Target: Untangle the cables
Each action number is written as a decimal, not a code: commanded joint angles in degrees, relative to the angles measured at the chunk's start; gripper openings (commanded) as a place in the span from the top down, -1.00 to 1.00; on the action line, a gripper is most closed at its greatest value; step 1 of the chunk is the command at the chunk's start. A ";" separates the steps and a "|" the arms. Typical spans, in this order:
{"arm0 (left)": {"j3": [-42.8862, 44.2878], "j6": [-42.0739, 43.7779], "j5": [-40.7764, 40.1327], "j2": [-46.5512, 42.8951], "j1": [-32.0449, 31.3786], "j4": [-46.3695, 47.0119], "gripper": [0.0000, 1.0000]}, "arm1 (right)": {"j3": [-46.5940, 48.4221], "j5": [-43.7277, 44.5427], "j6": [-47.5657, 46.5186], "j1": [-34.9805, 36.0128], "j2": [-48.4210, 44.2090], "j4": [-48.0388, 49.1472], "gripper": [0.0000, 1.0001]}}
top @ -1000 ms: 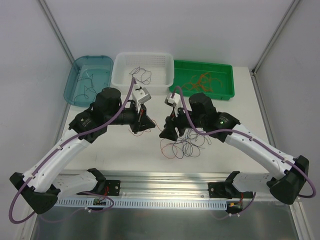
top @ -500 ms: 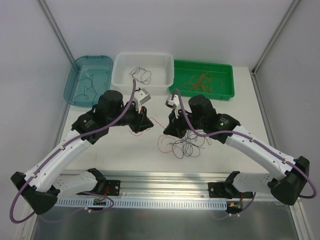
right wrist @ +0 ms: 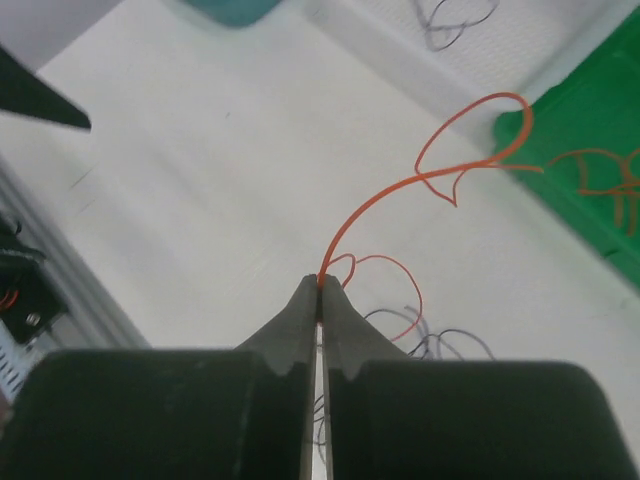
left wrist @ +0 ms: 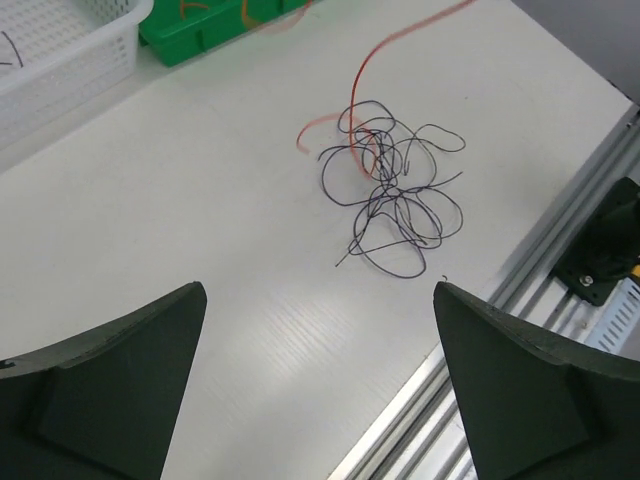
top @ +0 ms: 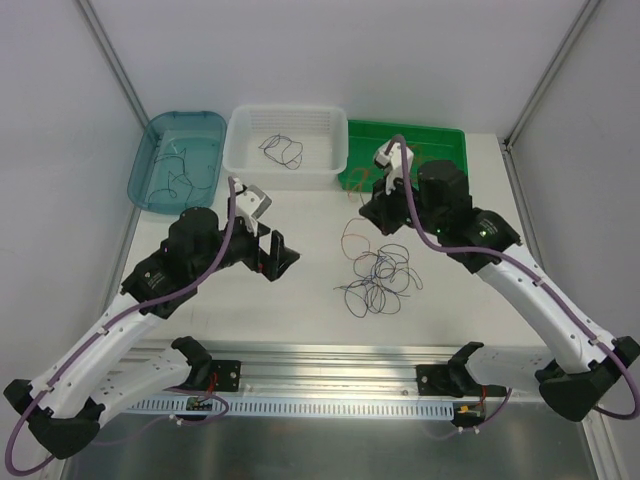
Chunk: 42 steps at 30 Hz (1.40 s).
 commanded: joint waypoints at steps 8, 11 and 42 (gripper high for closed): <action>-10.01 1.10 -14.76 1.40 -0.44 3.19 -0.98 | 14.35 20.15 -0.88 -10.47 5.55 6.19 0.99; -12.12 1.63 -18.11 2.72 -0.44 3.19 -0.98 | 15.50 23.33 0.52 -14.07 8.98 11.02 0.99; -16.79 5.68 -22.26 10.10 -0.44 6.01 -0.98 | 30.64 20.61 27.86 -26.47 56.56 27.29 0.68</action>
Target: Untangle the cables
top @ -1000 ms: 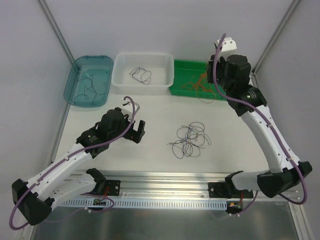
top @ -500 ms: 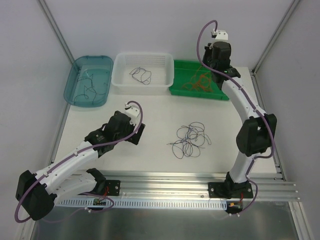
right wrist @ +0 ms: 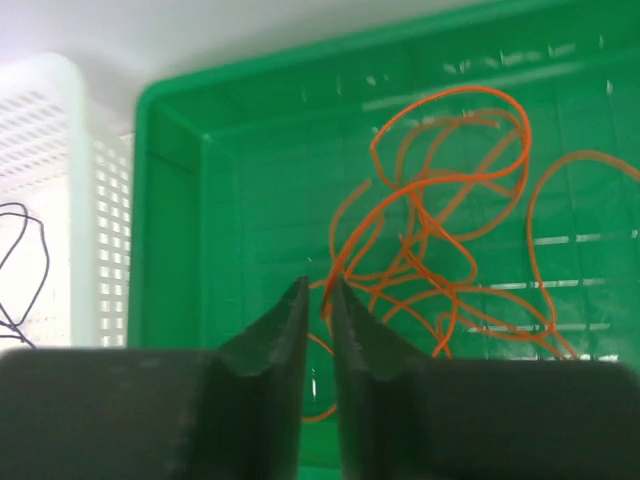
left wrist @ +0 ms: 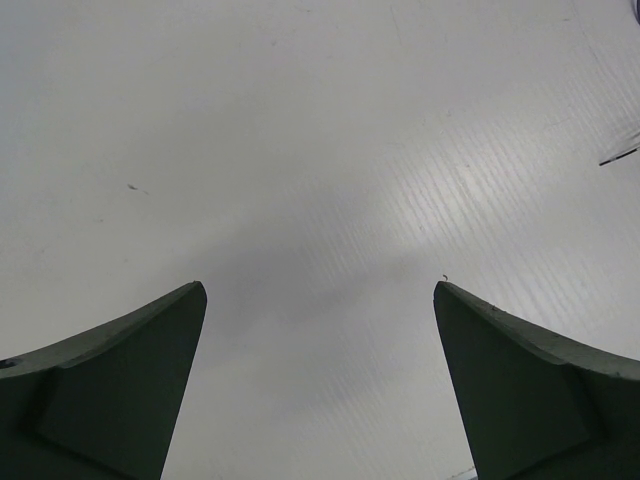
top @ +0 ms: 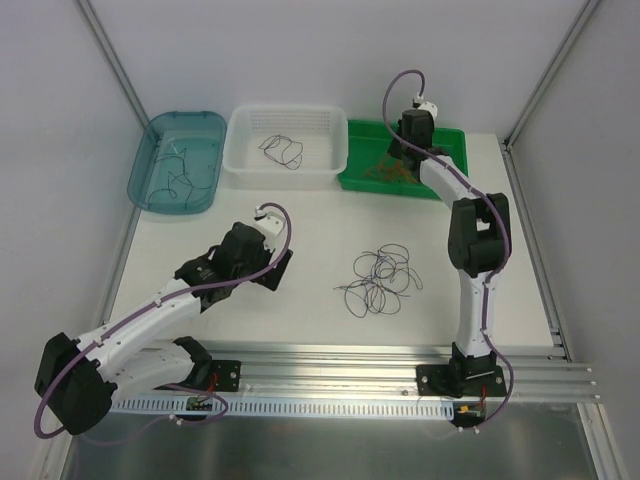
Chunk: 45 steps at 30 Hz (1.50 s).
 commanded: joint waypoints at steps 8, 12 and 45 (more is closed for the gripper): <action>1.16 0.47 4.64 -0.22 -0.37 1.13 -0.98 | -3.28 -4.54 -2.31 -1.84 -15.04 -12.29 -0.43; 1.60 0.47 6.93 -0.74 -0.37 1.04 -0.98 | -10.56 -3.49 -4.16 -1.76 -24.88 -19.94 -0.57; 6.00 -27.74 19.76 11.91 -9.68 3.86 -0.98 | -61.47 -11.40 -3.01 3.78 -47.58 -26.20 0.06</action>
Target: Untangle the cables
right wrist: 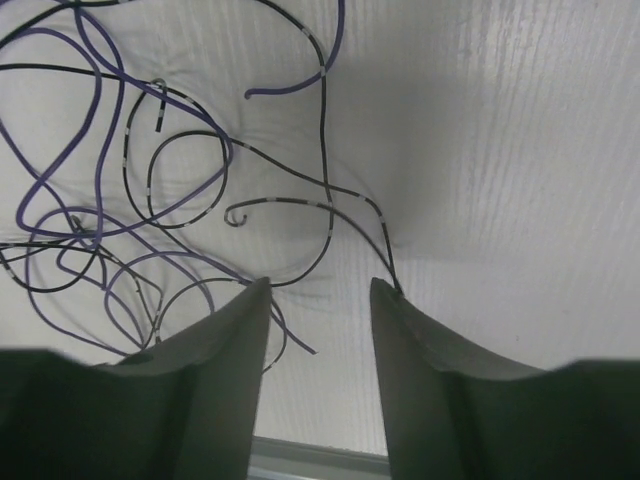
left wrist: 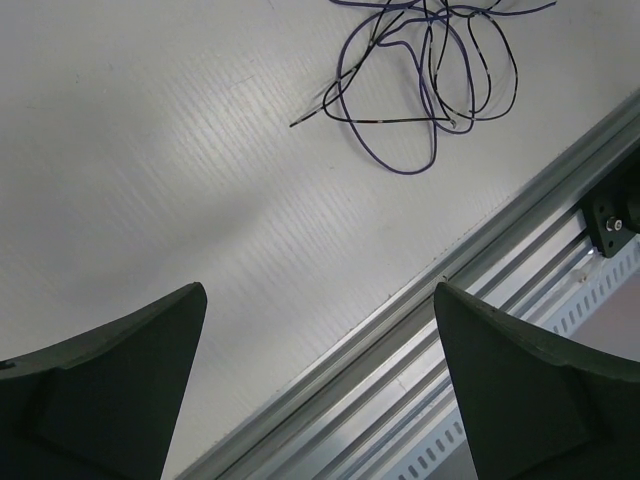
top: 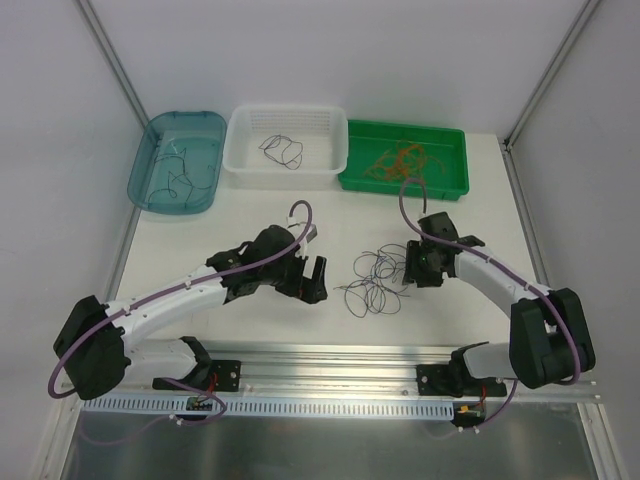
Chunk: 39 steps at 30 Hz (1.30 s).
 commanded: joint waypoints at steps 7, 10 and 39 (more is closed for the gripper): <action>-1.44 -6.25 -1.44 -1.60 -2.09 1.91 -0.98 | -0.34 4.45 -1.45 0.09 -2.37 -0.12 0.46; -2.06 -6.60 -1.26 -1.87 -2.35 1.91 -0.99 | 0.28 8.05 -1.27 0.79 -7.02 -1.71 0.25; -1.36 -5.63 -1.88 -5.47 -2.79 2.09 -0.98 | 27.31 7.89 -6.81 7.02 -14.41 -19.80 0.99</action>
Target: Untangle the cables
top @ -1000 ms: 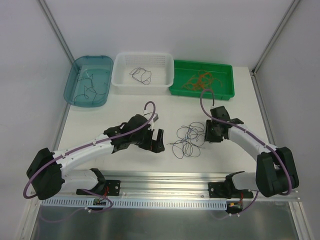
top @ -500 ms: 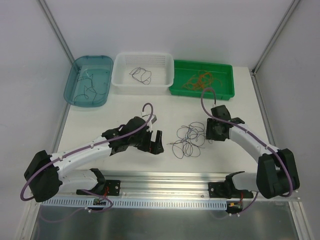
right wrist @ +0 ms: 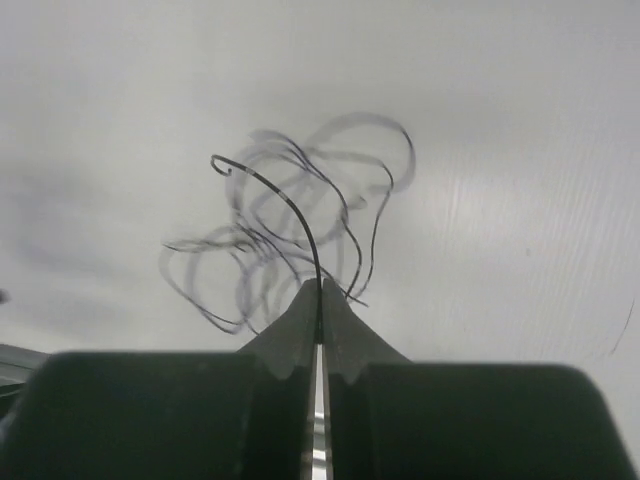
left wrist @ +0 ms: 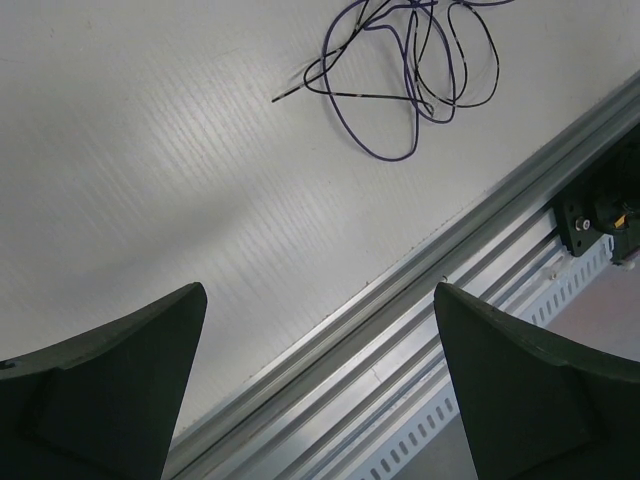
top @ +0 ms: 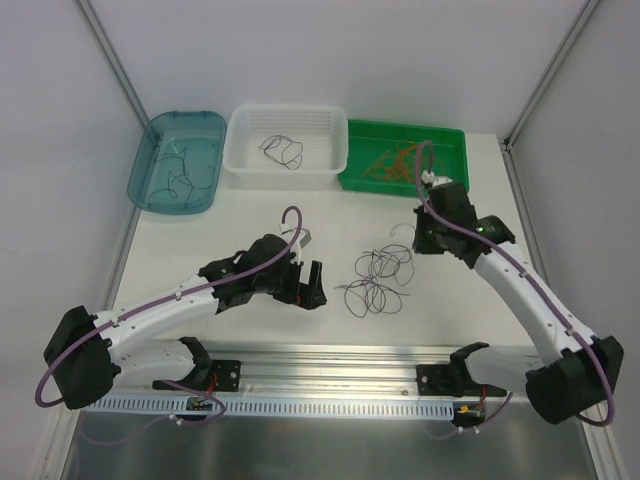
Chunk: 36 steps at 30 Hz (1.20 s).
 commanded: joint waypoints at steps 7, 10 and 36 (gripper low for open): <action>3.68 1.74 -0.77 -2.44 -0.65 1.28 -0.98 | 39.45 -11.65 -4.70 9.07 -3.91 -9.71 0.99; 3.06 2.44 -1.20 -4.63 -0.65 1.54 -0.98 | 41.32 -20.53 -3.04 9.43 -5.40 -1.74 0.99; 0.68 25.46 -7.63 11.94 -8.11 57.41 -0.98 | 35.08 -29.16 17.18 13.47 -6.37 15.09 0.99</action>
